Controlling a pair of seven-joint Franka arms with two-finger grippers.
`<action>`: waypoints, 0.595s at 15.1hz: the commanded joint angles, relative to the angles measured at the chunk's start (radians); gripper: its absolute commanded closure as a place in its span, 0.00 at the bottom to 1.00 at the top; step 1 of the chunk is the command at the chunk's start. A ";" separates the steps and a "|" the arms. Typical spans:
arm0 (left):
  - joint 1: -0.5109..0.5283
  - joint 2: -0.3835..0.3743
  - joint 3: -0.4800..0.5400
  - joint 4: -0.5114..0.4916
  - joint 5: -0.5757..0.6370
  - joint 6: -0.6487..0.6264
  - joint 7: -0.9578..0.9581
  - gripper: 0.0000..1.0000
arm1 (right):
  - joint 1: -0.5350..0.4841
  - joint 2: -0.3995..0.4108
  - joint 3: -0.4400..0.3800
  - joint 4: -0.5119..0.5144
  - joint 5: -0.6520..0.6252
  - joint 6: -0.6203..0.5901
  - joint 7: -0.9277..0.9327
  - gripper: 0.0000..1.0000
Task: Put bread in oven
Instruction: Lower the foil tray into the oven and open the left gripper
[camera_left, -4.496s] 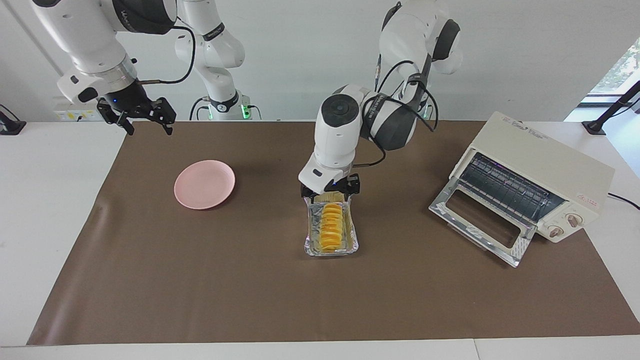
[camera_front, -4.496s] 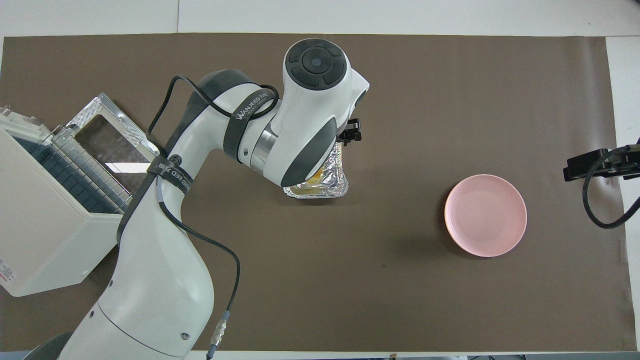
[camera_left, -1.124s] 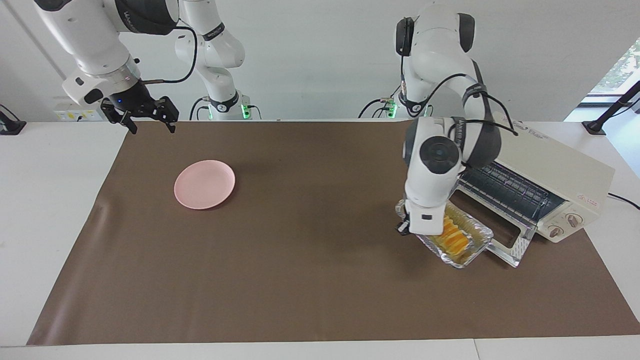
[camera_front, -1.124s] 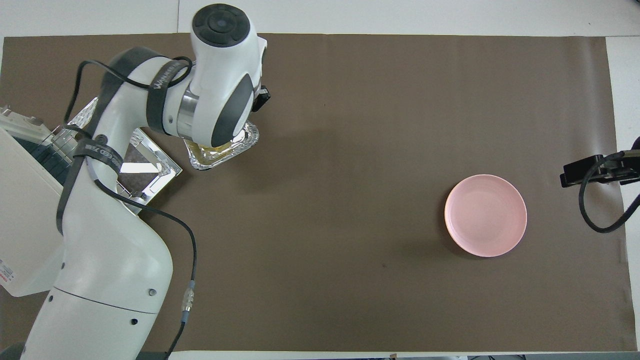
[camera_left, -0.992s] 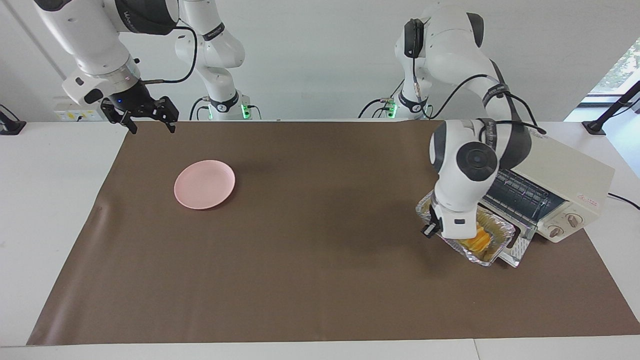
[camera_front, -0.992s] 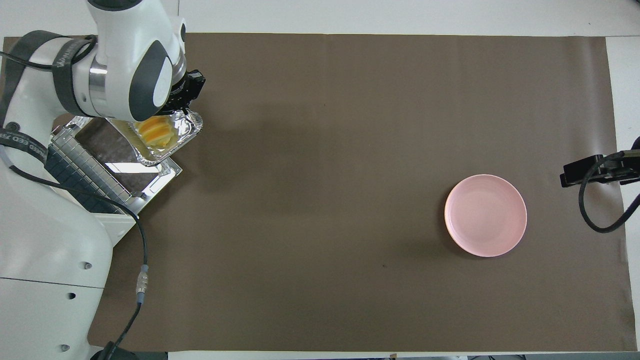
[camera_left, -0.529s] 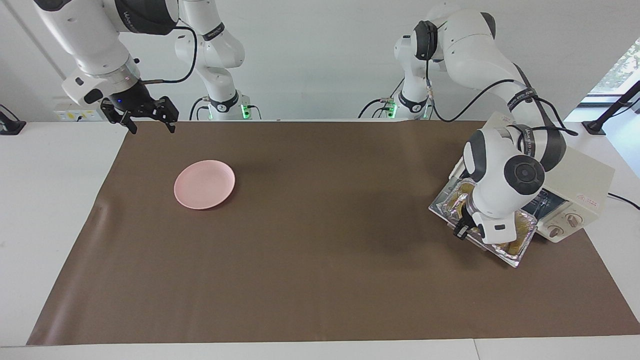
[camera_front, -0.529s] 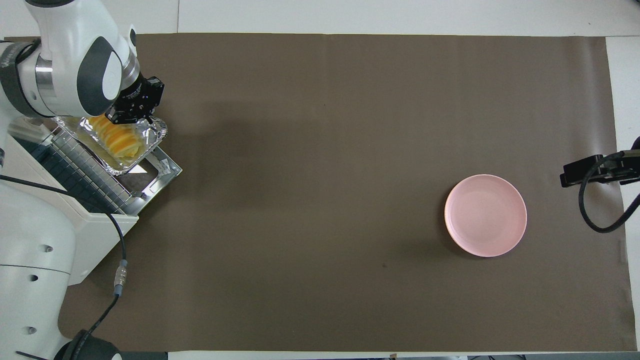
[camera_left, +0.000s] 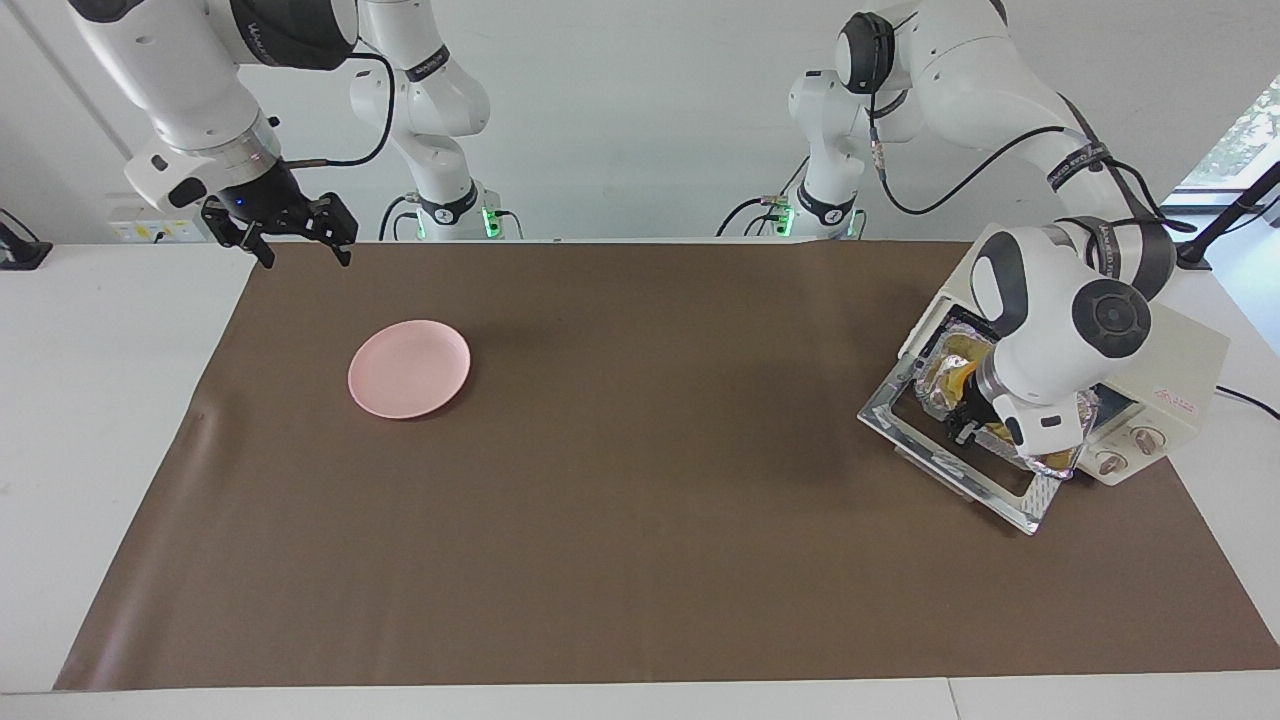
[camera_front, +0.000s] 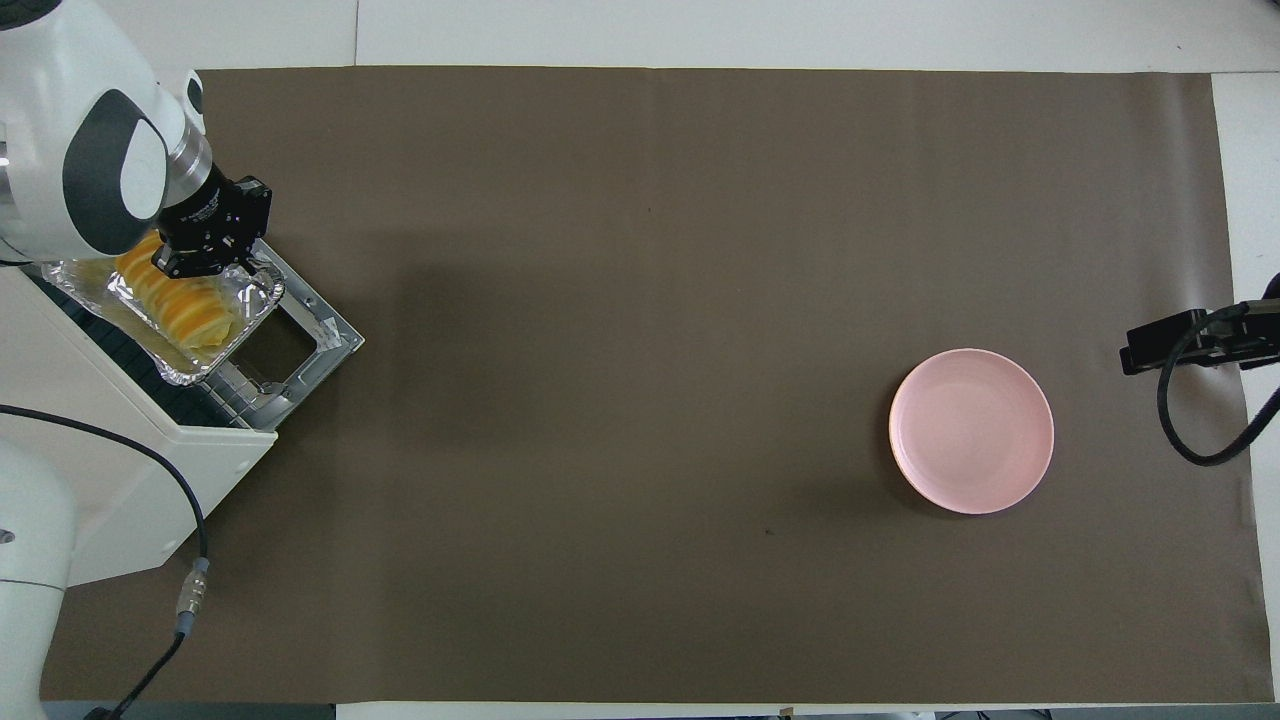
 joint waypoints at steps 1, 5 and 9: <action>-0.001 -0.058 0.004 -0.080 -0.005 0.026 -0.006 1.00 | -0.011 -0.023 0.008 -0.019 -0.010 -0.011 -0.027 0.00; -0.003 -0.071 0.009 -0.114 -0.005 0.041 -0.009 1.00 | -0.013 -0.023 0.007 -0.019 -0.010 -0.011 -0.027 0.00; -0.003 -0.113 0.010 -0.227 0.019 0.144 -0.006 1.00 | -0.011 -0.023 0.007 -0.019 -0.010 -0.011 -0.027 0.00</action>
